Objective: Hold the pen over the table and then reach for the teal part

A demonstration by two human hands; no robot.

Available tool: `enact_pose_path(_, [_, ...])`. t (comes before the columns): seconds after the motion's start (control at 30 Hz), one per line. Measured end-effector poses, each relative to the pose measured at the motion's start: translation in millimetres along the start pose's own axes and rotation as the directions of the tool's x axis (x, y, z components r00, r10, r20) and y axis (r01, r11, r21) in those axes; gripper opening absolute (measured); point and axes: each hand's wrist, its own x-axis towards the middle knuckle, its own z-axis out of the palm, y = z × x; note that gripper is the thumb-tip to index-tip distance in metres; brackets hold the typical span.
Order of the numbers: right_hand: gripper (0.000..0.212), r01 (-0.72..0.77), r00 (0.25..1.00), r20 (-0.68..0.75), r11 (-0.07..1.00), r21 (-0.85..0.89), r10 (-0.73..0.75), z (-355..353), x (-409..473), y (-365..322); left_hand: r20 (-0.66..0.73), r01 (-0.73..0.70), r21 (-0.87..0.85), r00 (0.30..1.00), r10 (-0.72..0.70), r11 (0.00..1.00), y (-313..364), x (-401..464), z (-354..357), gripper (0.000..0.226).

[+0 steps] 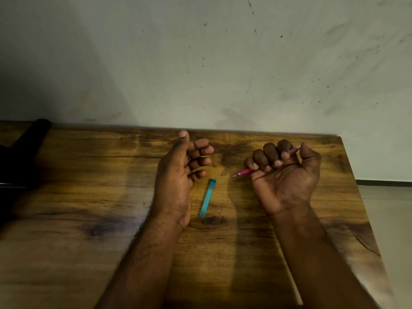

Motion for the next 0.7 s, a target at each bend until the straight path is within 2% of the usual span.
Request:
enact_pose_path(0.07, [0.046,-0.009,1.0,-0.004,1.0,0.008,0.009,-0.5,0.3,0.0,0.004,-0.001,0.0,1.0,0.001,1.0,0.0,0.1,-0.2,0.049])
enact_pose_path(0.23, [0.036,0.01,1.0,-0.004,1.0,-0.024,-0.01,0.8,-0.2,-0.1,0.008,-0.003,-0.009,1.0,0.003,1.0,0.5,-0.2,-0.3,0.051])
enact_pose_path(0.7, [0.04,0.036,0.999,0.019,0.999,-0.016,-0.036,0.8,-0.6,-0.7,0.012,-0.007,-0.004,1.0,0.007,1.0,0.2,-0.1,-0.7,0.048])
